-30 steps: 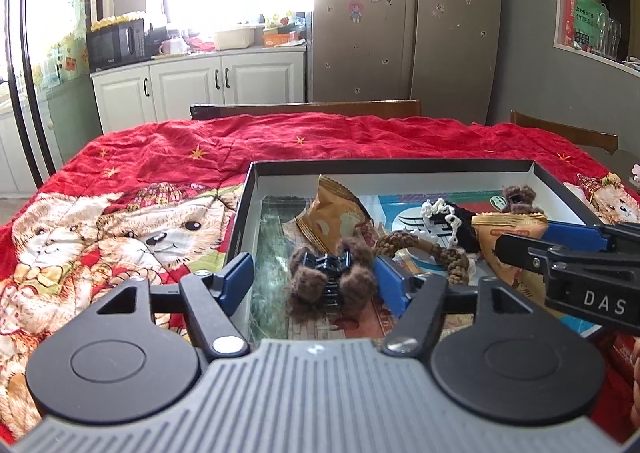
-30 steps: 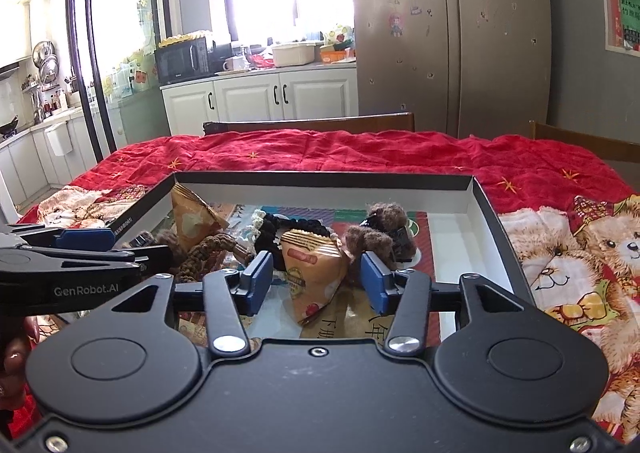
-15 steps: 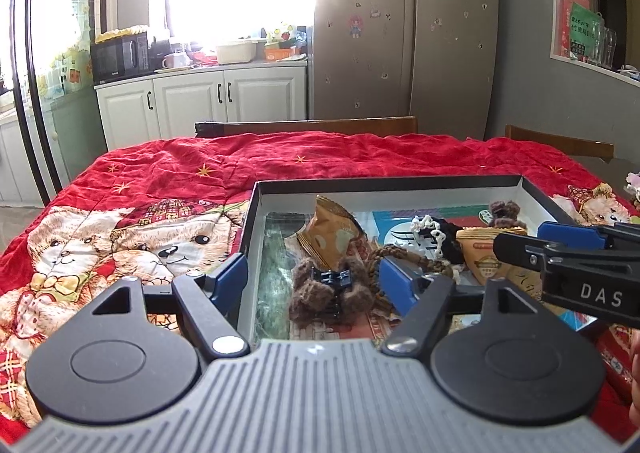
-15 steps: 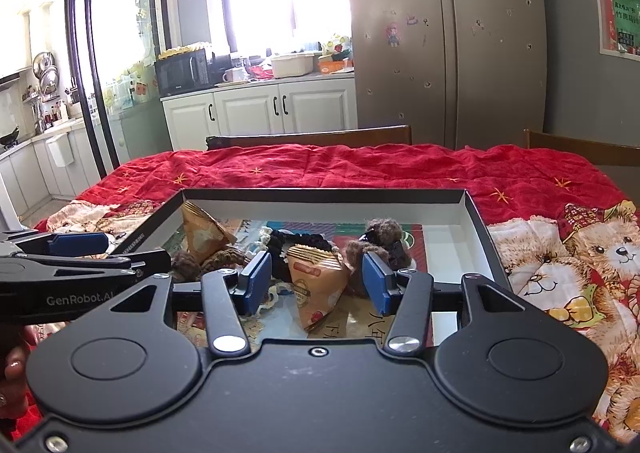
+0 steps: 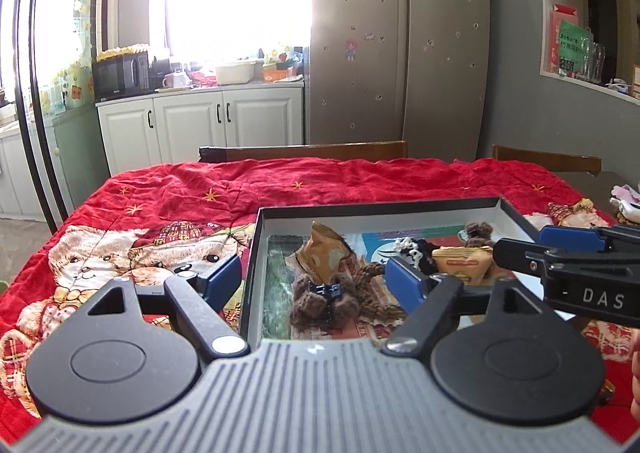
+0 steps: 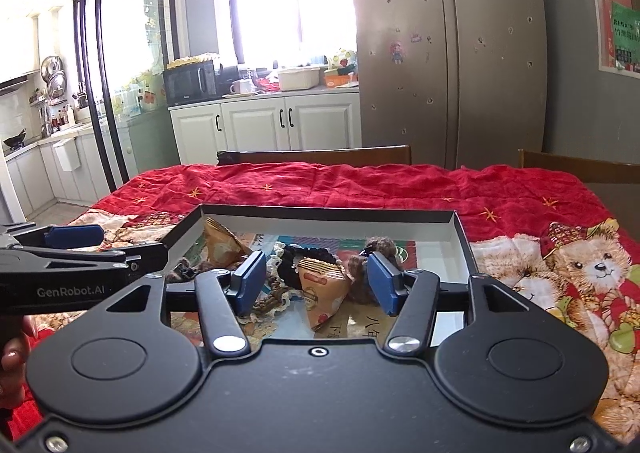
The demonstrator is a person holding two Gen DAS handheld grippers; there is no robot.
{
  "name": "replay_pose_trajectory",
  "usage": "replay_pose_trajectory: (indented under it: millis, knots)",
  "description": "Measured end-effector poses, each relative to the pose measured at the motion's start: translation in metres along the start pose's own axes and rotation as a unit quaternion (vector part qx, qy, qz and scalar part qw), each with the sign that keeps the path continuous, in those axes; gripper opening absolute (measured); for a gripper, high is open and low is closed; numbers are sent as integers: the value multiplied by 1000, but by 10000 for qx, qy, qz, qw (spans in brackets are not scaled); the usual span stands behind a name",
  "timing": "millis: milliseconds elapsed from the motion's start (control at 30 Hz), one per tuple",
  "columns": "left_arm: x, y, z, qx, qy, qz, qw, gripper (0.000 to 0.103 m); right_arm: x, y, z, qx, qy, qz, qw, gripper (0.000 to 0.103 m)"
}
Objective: Organize objects
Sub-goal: 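Open both tools to drop the pom-pom clip and snack into the box, then move both tools back toward the cream crocheted tie and red packet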
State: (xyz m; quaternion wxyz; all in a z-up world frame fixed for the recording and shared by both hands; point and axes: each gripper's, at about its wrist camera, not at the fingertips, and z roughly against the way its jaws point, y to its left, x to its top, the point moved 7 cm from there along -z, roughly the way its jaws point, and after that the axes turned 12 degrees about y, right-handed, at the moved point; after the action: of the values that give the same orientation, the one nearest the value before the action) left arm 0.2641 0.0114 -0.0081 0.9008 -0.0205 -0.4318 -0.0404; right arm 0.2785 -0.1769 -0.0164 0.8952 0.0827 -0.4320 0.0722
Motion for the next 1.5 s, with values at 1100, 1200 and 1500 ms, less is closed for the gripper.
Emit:
replay_pose_trajectory:
  millis: [1100, 1200, 1500]
  knots:
    - [-46, -39, 63, -624, 22, -567, 9964, 89, -44, -24, 111, -160, -178, 247, 9994, 60]
    - [-53, -44, 59, -735, 100, -618, 9953, 89, -57, -28, 110, -236, -81, 258, 9994, 60]
    - [-69, -58, 44, -911, 279, -724, 9928, 88, -88, -37, 87, -200, 182, 155, 9995, 58]
